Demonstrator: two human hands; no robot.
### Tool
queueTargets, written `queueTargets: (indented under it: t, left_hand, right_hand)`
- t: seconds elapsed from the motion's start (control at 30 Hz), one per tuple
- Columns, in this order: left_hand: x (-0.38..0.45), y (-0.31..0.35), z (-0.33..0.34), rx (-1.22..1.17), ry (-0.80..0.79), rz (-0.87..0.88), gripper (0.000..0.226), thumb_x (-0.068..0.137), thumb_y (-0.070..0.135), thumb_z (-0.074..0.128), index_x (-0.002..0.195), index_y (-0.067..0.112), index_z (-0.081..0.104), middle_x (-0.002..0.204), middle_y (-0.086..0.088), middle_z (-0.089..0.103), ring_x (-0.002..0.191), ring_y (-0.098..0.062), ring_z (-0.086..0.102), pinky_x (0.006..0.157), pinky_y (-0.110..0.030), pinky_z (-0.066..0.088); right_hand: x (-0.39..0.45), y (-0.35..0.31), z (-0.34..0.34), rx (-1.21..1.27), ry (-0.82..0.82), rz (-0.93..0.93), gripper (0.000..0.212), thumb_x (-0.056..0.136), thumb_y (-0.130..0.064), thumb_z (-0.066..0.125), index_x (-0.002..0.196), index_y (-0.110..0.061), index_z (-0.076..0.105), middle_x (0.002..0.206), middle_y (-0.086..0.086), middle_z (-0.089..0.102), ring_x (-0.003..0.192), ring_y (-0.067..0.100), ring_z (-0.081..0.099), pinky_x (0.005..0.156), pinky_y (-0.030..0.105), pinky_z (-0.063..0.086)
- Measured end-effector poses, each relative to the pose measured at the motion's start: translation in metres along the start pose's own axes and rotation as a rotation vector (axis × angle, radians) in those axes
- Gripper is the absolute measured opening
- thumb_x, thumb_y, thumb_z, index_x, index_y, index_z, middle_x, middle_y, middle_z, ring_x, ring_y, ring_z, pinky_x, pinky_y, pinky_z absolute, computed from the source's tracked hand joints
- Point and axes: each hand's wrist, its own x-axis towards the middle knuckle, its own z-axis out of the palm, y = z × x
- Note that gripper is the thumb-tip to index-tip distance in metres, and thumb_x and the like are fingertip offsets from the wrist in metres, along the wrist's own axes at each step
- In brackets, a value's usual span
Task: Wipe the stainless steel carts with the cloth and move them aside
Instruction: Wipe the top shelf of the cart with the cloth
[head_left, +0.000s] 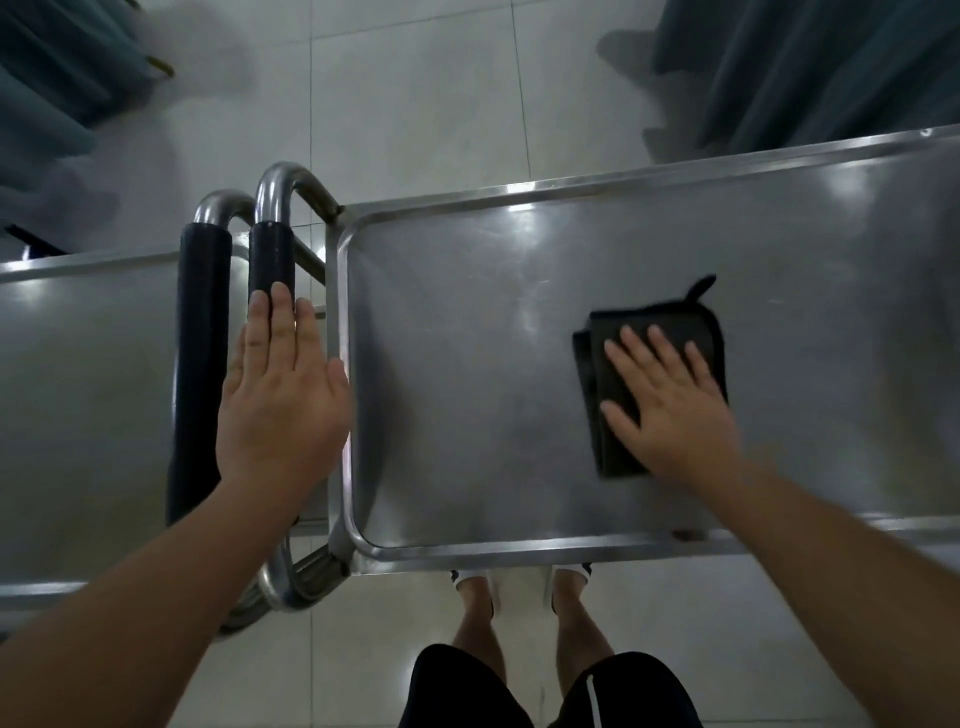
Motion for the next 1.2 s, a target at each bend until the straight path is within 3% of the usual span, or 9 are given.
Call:
queueTargets:
  t: [0.27, 0.43, 0.6, 1.0, 1.2]
  left_hand:
    - [0.001, -0.001, 0.000, 0.019, -0.014, -0.017, 0.067, 0.112, 0.044, 0.017, 0.168, 0.007, 0.012, 0.177, -0.012, -0.001, 0.163, -0.021, -0.010, 0.132, -0.044, 0.002]
    - [0.001, 0.001, -0.001, 0.015, -0.011, -0.021, 0.066, 0.112, 0.042, 0.018, 0.168, 0.006, 0.014, 0.177, -0.012, -0.001, 0.163, -0.021, -0.009, 0.132, -0.044, 0.001]
    - [0.002, 0.003, -0.004, 0.021, -0.031, -0.027, 0.067, 0.112, 0.043, 0.016, 0.168, 0.008, 0.013, 0.177, -0.010, -0.004, 0.162, -0.017, -0.014, 0.131, -0.041, -0.003]
    - [0.001, 0.001, -0.002, 0.011, -0.020, -0.009, 0.068, 0.111, 0.043, 0.014, 0.167, 0.006, 0.017, 0.177, -0.011, -0.002, 0.163, -0.022, -0.010, 0.131, -0.047, 0.004]
    - [0.000, 0.000, -0.003, -0.002, -0.023, -0.006, 0.067, 0.111, 0.044, 0.015, 0.167, 0.007, 0.017, 0.177, -0.013, -0.002, 0.163, -0.022, -0.010, 0.131, -0.049, 0.005]
  right_hand:
    - [0.160, 0.024, -0.044, 0.086, -0.028, 0.075, 0.078, 0.098, -0.073, 0.015, 0.166, -0.036, 0.004, 0.175, -0.012, 0.000, 0.161, 0.015, -0.004, 0.129, 0.047, -0.004]
    - [0.185, 0.031, -0.054, 0.075, -0.046, 0.054, 0.079, 0.097, -0.075, 0.012, 0.166, -0.037, 0.002, 0.175, -0.012, -0.004, 0.161, 0.015, -0.007, 0.129, 0.047, -0.004]
    - [0.132, 0.023, -0.049, 0.091, -0.016, 0.082, 0.076, 0.101, -0.070, 0.015, 0.167, -0.034, 0.004, 0.175, -0.010, 0.001, 0.161, 0.016, -0.003, 0.129, 0.047, -0.002]
    - [-0.109, 0.031, 0.012, 0.004, -0.098, 0.037, 0.074, 0.105, -0.067, 0.018, 0.168, -0.030, 0.006, 0.176, -0.006, 0.003, 0.162, 0.021, 0.000, 0.128, 0.052, 0.007]
    - [-0.094, 0.043, 0.014, -0.017, -0.084, -0.021, 0.074, 0.103, -0.068, 0.018, 0.167, -0.033, 0.010, 0.175, -0.010, 0.002, 0.162, 0.018, 0.003, 0.129, 0.050, 0.008]
